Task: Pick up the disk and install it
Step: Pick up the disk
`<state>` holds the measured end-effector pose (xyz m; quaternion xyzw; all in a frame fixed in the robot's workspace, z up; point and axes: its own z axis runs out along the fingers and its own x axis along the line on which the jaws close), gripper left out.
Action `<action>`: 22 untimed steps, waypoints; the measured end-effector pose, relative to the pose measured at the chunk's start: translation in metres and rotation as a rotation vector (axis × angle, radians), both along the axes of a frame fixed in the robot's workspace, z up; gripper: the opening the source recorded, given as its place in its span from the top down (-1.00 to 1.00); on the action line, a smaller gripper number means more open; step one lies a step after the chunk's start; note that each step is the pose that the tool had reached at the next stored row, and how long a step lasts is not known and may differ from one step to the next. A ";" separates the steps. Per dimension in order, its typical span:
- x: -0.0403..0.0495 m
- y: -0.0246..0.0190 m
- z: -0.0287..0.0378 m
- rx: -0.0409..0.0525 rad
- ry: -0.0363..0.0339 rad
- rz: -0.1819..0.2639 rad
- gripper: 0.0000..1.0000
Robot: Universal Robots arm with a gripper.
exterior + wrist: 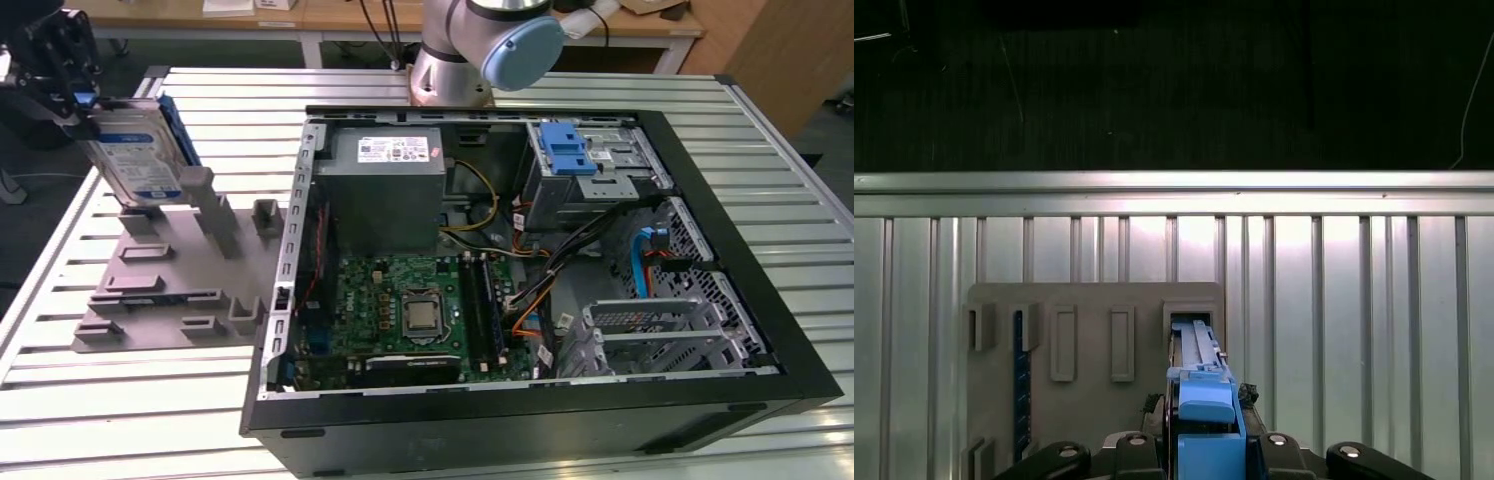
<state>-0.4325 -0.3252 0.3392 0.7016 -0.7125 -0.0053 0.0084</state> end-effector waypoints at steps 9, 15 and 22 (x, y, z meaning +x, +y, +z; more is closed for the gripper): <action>0.0000 0.0000 0.0016 0.0000 -0.0002 0.000 0.27; 0.0000 0.0000 0.0023 0.0000 0.0000 0.000 0.27; 0.0000 0.0000 0.0039 0.0000 0.0000 0.000 0.27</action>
